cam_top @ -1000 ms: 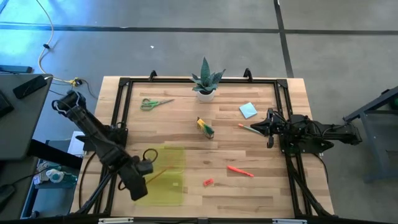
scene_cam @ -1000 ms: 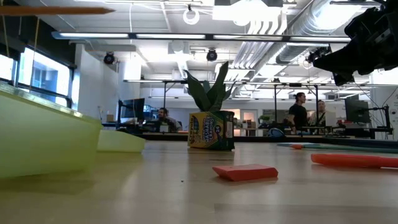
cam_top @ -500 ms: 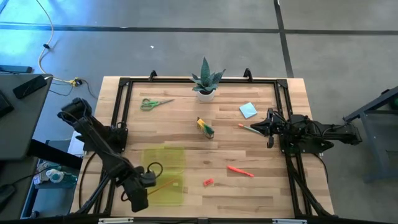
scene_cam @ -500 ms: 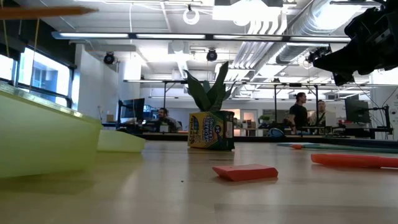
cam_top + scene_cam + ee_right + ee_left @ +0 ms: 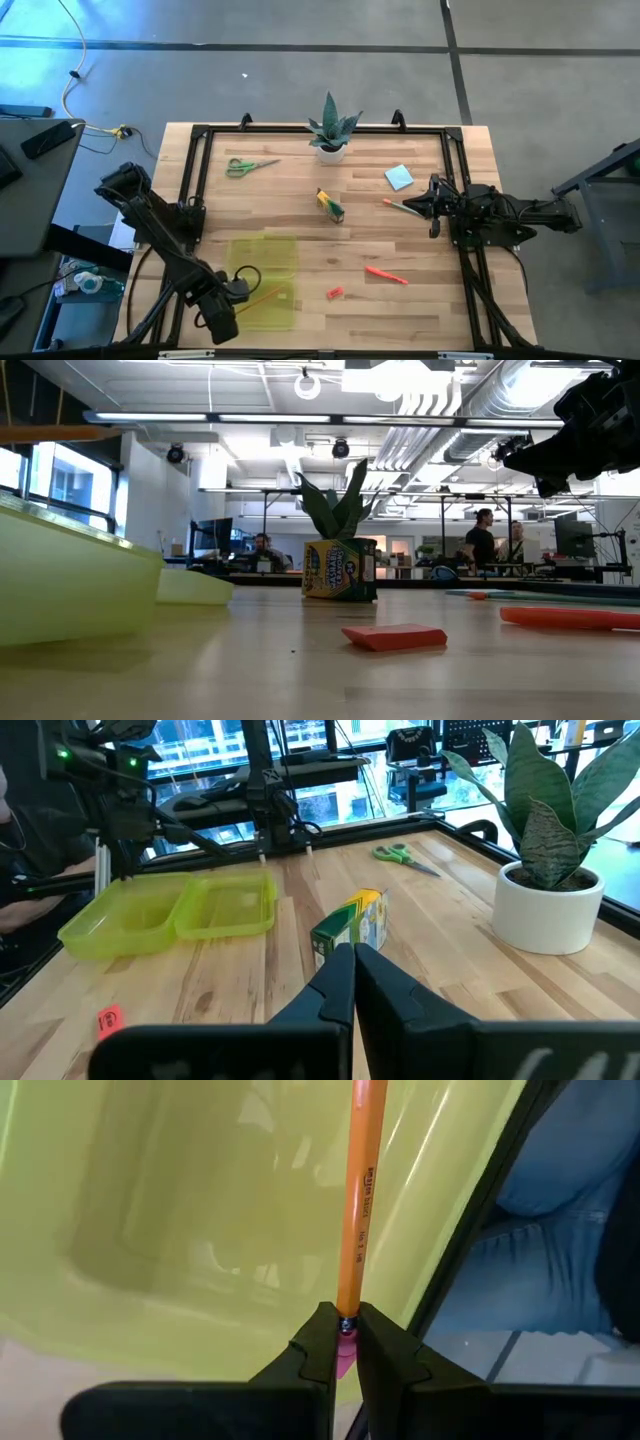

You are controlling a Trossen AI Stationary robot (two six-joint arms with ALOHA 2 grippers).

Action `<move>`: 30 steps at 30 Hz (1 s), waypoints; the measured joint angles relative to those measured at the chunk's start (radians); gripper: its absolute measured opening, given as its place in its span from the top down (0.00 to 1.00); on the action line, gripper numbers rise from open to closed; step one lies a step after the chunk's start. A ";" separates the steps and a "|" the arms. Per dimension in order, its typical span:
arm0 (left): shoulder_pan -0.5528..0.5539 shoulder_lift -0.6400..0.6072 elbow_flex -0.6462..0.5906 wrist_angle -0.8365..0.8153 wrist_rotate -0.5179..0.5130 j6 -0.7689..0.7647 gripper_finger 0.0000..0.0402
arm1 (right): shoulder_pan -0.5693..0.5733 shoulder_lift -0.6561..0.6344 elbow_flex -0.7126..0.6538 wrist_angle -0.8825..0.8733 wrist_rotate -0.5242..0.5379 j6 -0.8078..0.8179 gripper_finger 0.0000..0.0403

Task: Pack school essentials
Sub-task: Put the orange pencil into the yellow supply box, then put the orange pen into the yellow supply box

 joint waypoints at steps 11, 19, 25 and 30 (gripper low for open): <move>-0.020 0.019 0.000 -0.002 -0.005 -0.020 0.95 | 0.000 0.000 0.000 0.000 0.000 0.000 1.00; -0.017 0.019 0.000 0.000 -0.005 -0.019 0.87 | 0.000 0.000 0.000 0.000 0.000 0.000 1.00; -0.018 0.019 0.000 -0.002 -0.008 -0.019 0.80 | 0.000 0.000 0.000 0.000 0.000 0.000 1.00; -0.004 0.019 0.000 -0.001 -0.012 0.012 0.75 | 0.000 0.000 0.000 0.000 0.000 0.000 1.00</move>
